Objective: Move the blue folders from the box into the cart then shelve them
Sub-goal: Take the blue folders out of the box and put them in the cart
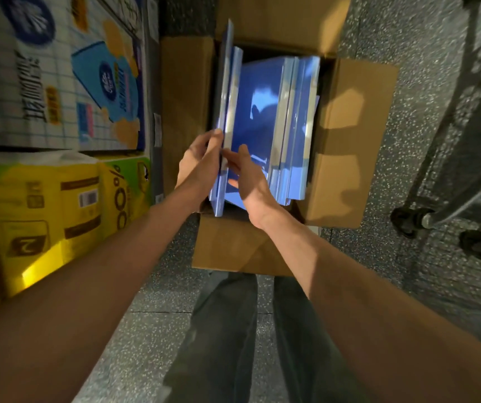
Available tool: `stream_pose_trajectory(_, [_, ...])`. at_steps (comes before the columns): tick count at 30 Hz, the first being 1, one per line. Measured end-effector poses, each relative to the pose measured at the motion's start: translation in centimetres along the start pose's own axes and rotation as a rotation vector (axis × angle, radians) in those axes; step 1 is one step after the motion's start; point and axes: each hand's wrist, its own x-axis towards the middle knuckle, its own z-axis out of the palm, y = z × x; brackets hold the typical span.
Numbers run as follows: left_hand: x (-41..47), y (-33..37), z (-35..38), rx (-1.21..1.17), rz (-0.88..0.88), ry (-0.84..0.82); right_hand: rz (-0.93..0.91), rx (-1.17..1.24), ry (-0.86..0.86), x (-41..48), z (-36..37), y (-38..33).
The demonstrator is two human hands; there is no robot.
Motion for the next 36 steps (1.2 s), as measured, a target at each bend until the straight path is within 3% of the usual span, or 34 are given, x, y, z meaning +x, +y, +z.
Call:
stream_pose_trajectory(5, [0.5, 1.1, -1.1, 0.123, 0.042, 0.035, 0.086, 0.316, 0.029, 0.2, 0.8, -0.7])
stream_pose_trajectory(9, [2.4, 1.7, -1.3, 0.191, 0.121, -0.008, 0.109, 0.383, 0.011, 0.6, 1.0, -0.1])
stream_pose_trajectory(17, [5.5, 3.5, -0.1, 0.585, 0.091, 0.073, 0.122, 0.300, 0.022, 0.3, -0.2, 0.5])
stream_pose_trajectory(21, [5.1, 3.4, -0.6, 0.640, 0.131, 0.112, 0.110, 0.186, 0.030, -0.8, -1.9, 1.0])
stream_pose_trajectory(29, [-2.9, 5.7, -4.1, 0.696, 0.132, 0.139, 0.090, 0.058, 0.007, -7.1, -6.0, -0.3])
stream_pose_trajectory(36, [-16.4, 12.1, -5.0, 0.588, 0.211, 0.176, 0.015, 0.078, -0.093, -17.9, -9.4, -7.0])
